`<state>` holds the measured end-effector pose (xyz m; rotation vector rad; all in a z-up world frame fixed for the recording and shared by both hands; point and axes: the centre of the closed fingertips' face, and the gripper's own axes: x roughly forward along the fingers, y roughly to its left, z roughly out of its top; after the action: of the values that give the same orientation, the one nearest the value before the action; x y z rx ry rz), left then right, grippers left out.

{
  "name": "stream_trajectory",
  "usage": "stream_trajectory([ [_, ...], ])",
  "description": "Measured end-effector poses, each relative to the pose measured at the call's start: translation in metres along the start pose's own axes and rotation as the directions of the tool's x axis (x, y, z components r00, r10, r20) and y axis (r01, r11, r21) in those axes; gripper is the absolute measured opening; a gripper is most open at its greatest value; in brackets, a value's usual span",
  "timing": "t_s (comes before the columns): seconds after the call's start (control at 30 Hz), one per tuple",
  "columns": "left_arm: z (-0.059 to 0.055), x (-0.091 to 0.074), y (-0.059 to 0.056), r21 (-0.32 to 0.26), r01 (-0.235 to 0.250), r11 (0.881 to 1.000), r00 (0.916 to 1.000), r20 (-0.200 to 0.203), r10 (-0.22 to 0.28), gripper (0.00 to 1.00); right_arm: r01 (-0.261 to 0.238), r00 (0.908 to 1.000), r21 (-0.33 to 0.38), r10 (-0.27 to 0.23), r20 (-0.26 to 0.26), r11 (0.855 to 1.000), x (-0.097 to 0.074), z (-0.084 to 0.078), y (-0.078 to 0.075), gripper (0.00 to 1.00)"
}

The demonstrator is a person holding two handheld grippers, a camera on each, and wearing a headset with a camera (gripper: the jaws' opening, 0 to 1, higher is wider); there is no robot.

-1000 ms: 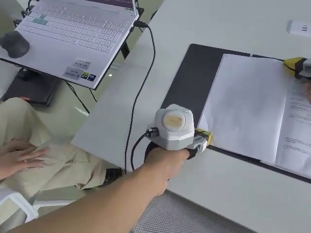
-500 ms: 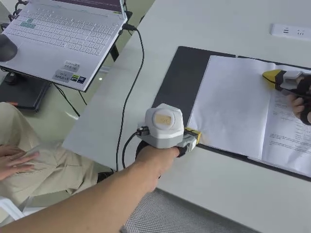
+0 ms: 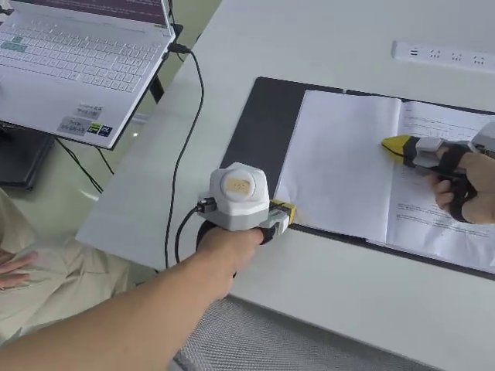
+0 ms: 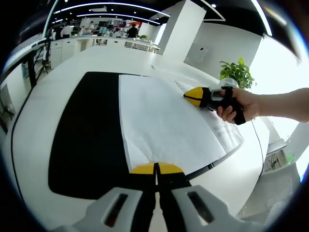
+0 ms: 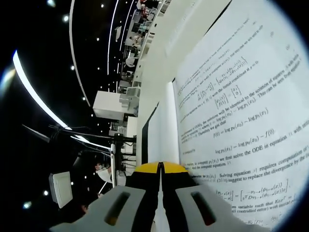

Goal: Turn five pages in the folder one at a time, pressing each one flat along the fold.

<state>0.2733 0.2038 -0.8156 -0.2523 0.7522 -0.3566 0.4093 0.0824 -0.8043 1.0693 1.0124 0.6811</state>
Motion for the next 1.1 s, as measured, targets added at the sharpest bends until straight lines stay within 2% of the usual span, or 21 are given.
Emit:
stream_trajectory([
  [0.03,0.0,0.0,0.0,-0.002,-0.001,1.0,1.0,0.002,0.001,0.0,0.007,0.9991,-0.014,-0.008,-0.042,1.0,-0.003,-0.013,0.0,0.0],
  [0.2,0.0,0.0,0.001,0.007,-0.006,1.0,1.0,0.004,0.006,0.0,0.003,0.9992,-0.014,-0.004,-0.039,1.0,-0.012,-0.032,-0.002,0.0],
  [0.4,0.0,0.0,0.0,0.018,-0.01,1.0,0.9999,0.001,0.01,0.0,0.004,0.998,-0.023,-0.005,-0.063,1.0,-0.022,-0.061,0.0,0.0],
  [1.1,-0.001,0.001,0.001,0.048,-0.021,0.999,0.9998,0.004,0.021,0.0,0.004,0.9968,0.013,-0.003,-0.079,1.0,-0.046,-0.114,-0.002,0.0],
])
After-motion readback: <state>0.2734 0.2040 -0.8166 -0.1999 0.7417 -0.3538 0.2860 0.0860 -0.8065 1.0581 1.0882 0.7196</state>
